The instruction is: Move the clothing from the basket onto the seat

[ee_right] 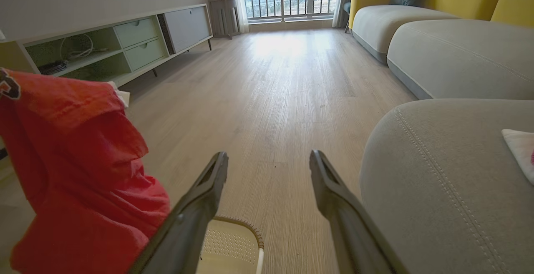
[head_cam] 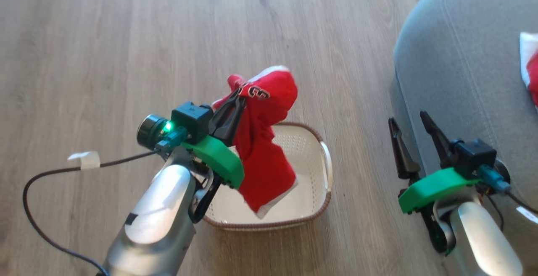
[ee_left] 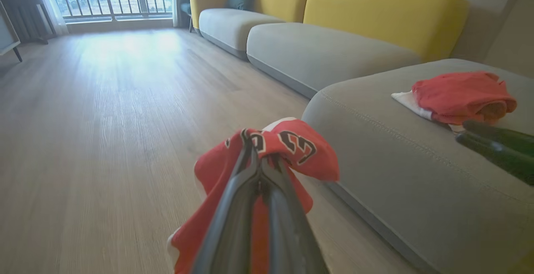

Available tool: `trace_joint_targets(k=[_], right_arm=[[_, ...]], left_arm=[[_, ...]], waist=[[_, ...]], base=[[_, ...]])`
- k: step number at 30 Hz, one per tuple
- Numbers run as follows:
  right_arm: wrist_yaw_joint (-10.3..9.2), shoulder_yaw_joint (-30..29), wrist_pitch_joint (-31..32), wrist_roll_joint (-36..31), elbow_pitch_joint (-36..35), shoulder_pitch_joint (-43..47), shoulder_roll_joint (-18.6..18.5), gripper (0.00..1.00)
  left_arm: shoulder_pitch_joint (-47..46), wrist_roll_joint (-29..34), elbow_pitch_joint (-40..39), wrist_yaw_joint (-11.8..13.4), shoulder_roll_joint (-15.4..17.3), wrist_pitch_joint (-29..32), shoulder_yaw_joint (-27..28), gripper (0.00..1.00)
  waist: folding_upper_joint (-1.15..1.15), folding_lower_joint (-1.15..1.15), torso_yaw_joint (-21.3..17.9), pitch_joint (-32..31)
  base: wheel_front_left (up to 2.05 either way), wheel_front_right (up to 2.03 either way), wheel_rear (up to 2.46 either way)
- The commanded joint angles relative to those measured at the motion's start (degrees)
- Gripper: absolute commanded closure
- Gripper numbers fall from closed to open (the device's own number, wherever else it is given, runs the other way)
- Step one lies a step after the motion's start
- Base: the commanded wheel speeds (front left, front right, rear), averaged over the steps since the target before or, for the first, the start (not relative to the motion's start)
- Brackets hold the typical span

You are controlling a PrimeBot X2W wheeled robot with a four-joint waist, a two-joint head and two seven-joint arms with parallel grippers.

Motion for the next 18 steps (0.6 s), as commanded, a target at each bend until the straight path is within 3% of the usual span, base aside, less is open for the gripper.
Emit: trace_joint_targets(k=[1, 18], right_arm=[[-0.01, 1.1, -0.4, 0.1, -1.2, 0.3, 0.0, 0.00], [-0.01, 1.1, -0.4, 0.7, -0.4, 5.0, 0.8, 0.00]], left_arm=[[-1.4, -0.6, -3.7, -0.2, 0.4, -0.5, 1.6, 1.00], [-4.8, -1.1, -16.1, 1.3, 0.3, -0.5, -1.6, 1.00]], waist=[[-0.01, 0.01, 1.2, -2.3], [-0.01, 0.01, 3.2, -7.5]], base=[[0.00, 0.00, 0.00], [0.00, 0.00, 0.00]])
